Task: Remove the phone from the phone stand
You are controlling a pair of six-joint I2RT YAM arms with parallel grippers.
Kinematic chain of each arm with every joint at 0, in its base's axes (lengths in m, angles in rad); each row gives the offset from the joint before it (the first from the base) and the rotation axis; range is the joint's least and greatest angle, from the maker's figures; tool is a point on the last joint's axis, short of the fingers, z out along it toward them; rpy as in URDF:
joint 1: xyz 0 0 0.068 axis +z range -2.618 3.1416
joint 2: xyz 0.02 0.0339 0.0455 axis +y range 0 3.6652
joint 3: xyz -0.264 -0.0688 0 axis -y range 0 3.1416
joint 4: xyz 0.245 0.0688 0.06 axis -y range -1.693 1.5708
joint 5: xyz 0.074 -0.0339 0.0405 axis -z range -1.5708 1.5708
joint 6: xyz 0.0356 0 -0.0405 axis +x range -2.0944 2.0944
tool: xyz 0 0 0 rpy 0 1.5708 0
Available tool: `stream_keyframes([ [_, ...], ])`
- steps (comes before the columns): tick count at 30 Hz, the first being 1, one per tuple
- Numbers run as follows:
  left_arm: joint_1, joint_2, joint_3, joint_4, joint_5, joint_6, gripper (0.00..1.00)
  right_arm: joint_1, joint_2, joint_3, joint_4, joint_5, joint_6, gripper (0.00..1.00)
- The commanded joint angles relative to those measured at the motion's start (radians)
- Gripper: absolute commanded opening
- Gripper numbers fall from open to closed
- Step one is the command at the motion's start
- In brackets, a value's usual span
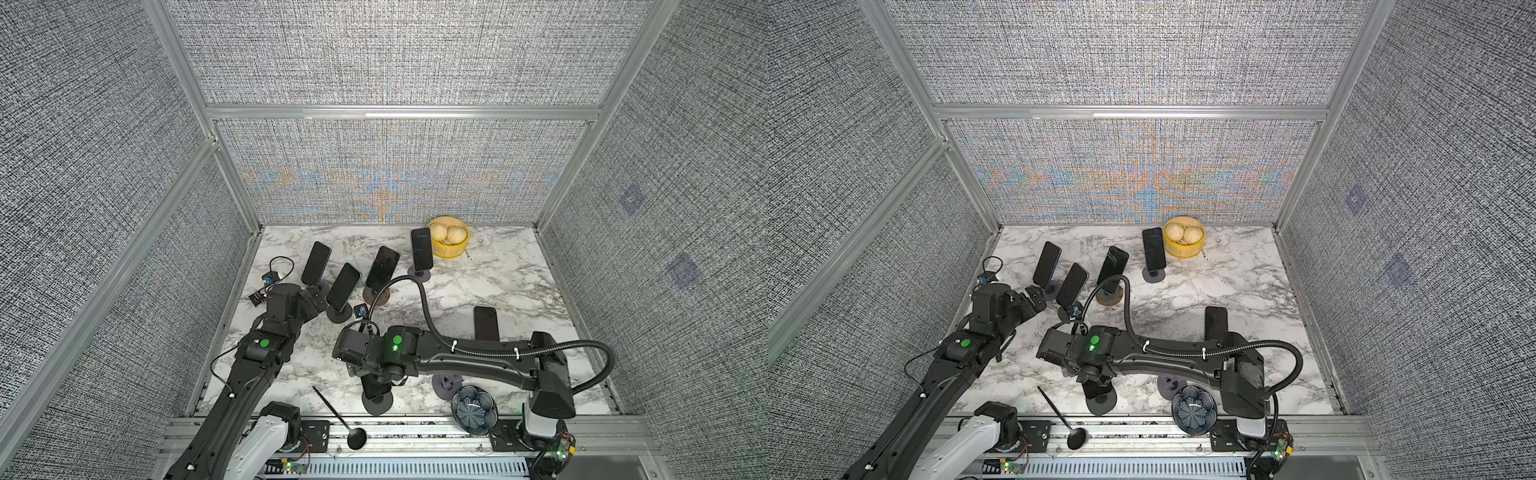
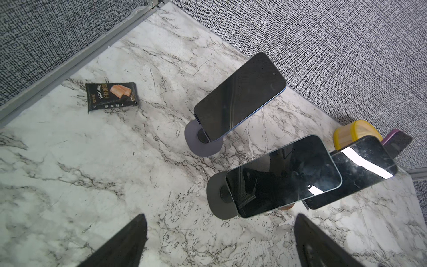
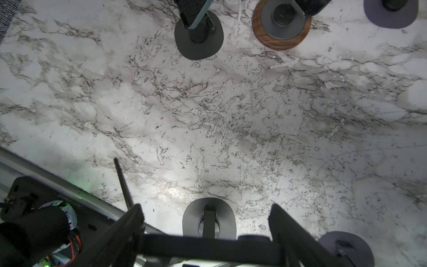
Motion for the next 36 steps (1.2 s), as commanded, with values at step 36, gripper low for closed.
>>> stream_keyframes([
  [36,0.002,-0.010,-0.027,0.050,0.013,0.007,1.00,-0.004,-0.011,0.022,-0.025,0.046,-0.005,0.72],
])
